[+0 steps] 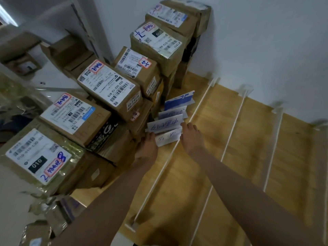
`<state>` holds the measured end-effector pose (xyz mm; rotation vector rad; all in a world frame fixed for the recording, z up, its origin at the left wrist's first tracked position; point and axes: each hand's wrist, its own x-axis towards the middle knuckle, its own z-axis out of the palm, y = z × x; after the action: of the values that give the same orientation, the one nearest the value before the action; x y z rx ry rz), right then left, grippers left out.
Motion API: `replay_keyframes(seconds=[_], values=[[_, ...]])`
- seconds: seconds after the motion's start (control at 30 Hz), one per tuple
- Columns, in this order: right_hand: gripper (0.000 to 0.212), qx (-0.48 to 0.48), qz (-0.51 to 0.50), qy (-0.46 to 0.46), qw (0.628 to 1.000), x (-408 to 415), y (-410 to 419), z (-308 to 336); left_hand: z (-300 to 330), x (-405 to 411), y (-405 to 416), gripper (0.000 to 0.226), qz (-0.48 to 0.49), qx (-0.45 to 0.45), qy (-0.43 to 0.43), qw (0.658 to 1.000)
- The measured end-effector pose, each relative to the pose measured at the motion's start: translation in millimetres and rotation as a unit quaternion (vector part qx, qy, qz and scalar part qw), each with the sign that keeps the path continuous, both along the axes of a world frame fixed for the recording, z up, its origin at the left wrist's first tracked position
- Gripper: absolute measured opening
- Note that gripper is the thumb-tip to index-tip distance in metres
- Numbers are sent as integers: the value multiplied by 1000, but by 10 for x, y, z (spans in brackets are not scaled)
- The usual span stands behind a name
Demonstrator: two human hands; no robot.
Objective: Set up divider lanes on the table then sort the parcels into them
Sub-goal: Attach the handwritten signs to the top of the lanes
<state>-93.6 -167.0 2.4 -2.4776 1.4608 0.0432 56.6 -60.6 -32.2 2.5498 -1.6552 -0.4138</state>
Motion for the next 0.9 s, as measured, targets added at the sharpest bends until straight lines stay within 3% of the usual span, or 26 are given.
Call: replay_keyframes(seconds=[0.13, 0.23, 0.37, 0.67, 0.9], values=[[45, 26, 2, 0, 1000, 104, -116, -156, -102, 19, -55, 56, -2, 17, -47, 999], [41, 45, -15, -23, 999, 136, -173, -237, -181, 21, -69, 62, 3, 19, -33, 999], [38, 56, -37, -59, 996, 150, -172, -260, -182, -21, -8, 52, -19, 44, -92, 995], [24, 69, -68, -115, 989, 172, -56, -126, -12, -92, 159, 47, 86, -29, 46, 995], [31, 61, -34, -98, 993, 118, -1, -51, 33, -29, 194, 44, 70, 8, 107, 992]])
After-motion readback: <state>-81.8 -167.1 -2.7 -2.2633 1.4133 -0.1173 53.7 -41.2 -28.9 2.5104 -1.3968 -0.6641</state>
